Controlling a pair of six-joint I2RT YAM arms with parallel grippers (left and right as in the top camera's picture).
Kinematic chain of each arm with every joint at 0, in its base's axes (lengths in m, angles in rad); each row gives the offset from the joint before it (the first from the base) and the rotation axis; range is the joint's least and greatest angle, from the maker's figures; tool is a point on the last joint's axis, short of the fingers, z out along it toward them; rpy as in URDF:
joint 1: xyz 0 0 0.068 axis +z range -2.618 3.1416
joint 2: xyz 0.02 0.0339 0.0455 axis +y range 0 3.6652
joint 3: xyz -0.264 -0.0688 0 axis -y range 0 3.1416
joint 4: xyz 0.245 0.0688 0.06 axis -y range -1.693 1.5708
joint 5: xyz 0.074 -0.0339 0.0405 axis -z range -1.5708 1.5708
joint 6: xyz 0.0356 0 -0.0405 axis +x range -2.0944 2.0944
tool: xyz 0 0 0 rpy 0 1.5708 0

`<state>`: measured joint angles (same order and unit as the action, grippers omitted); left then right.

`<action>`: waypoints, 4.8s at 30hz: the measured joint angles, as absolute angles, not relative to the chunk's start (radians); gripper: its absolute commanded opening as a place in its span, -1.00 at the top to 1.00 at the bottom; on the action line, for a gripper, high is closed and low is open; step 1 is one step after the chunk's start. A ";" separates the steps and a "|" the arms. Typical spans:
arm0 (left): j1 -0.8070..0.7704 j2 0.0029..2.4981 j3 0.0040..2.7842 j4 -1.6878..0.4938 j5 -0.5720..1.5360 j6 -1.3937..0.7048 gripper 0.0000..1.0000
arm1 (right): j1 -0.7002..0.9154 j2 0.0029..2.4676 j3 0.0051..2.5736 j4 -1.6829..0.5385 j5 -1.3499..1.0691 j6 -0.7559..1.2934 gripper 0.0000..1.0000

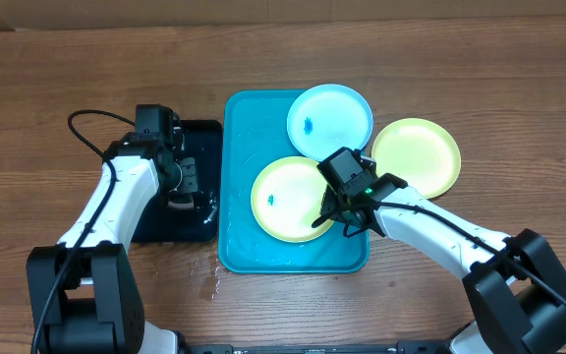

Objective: Clean dirty plates on tray and stack at the side
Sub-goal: 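Lower the left gripper onto the black tray and grasp the sponge, then carry the sponge right over the yellow plate on the teal tray, then scrub the yellow plate with the sponge while the right gripper holds its rim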

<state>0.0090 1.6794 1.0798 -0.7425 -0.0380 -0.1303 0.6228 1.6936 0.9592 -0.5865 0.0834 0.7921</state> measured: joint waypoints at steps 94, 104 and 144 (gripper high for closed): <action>-0.337 1.588 1.223 -0.791 0.235 -0.207 0.91 | 0.622 1.727 0.960 -0.530 0.022 0.839 0.67; -0.380 1.588 1.163 -0.728 0.207 -0.264 0.92 | 0.623 1.727 0.960 -0.517 0.015 0.837 0.69; -0.379 1.880 1.155 -0.638 0.159 -0.284 0.91 | 0.622 1.753 0.960 -0.495 -0.001 0.838 0.92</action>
